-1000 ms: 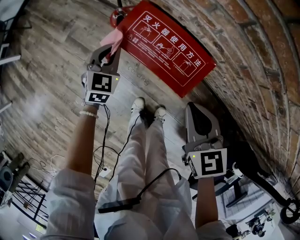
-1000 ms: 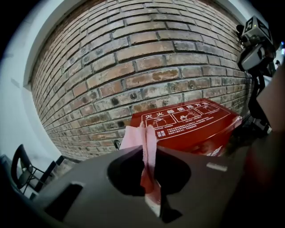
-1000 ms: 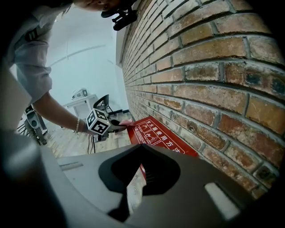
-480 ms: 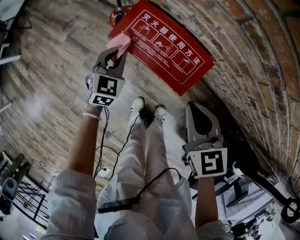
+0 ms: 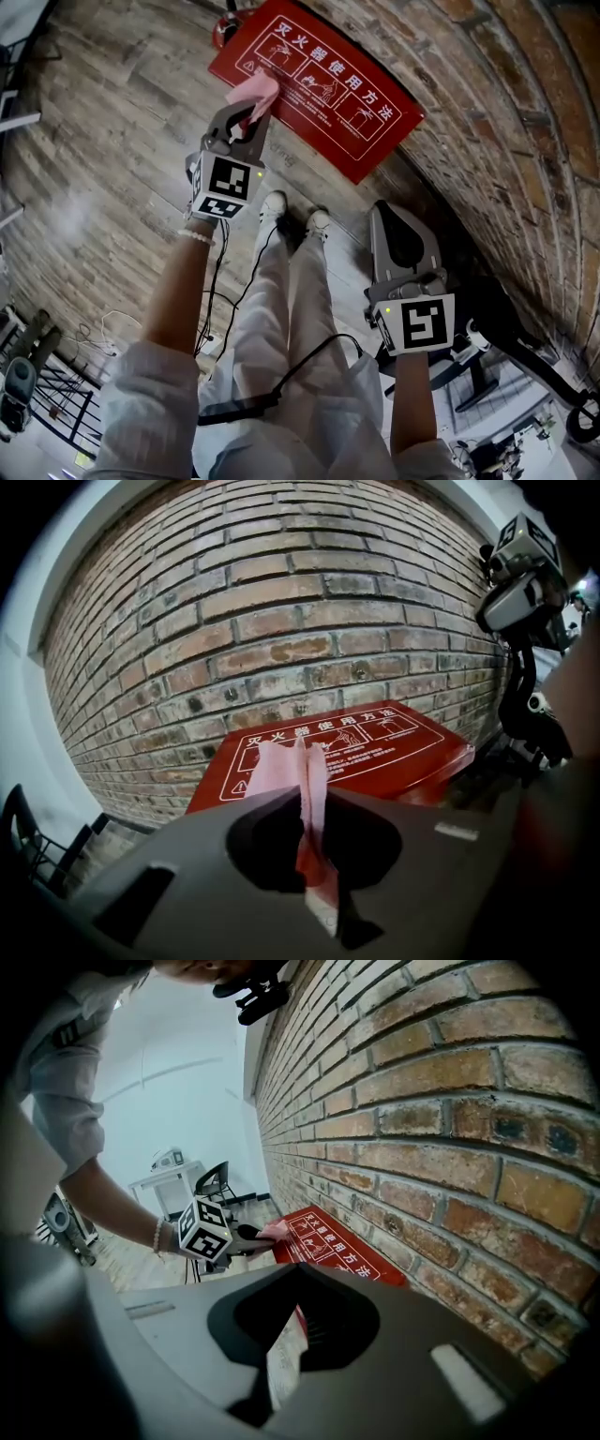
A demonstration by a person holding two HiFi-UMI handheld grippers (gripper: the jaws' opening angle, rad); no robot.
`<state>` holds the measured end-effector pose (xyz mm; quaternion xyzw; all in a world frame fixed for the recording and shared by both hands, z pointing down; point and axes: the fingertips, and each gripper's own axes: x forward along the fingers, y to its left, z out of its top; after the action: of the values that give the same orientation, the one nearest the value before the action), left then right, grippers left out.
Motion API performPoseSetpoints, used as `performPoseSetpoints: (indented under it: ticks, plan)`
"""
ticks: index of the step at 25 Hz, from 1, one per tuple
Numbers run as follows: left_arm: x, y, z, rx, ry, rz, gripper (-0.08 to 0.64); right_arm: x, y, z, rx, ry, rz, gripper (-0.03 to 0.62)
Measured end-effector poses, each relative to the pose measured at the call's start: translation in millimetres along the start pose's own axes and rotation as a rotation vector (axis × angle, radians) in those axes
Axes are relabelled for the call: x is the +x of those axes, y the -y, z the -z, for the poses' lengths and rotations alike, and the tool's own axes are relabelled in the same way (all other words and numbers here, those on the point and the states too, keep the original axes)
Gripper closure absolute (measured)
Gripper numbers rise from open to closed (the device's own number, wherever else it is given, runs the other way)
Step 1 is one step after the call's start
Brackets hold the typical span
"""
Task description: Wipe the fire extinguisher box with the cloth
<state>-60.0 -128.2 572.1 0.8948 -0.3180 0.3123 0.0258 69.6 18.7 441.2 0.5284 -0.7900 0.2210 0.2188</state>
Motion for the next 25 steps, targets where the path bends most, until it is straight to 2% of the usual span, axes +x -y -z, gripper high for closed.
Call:
performPoseSetpoints:
  ticks: [11,19,25]
  plan:
    - [1,67,-15,-0.005,0.030,0.118,0.551,-15,3,8,0.013,0.009,0.018,0.583]
    - [1,101,-27,-0.018,0.050,0.170,0.551,-28,1,18,0.025,0.013,0.027,0.583]
    - [2,138,-32,0.003,0.059,0.236,0.551,-35,3,25,0.032,0.015,0.033,0.583]
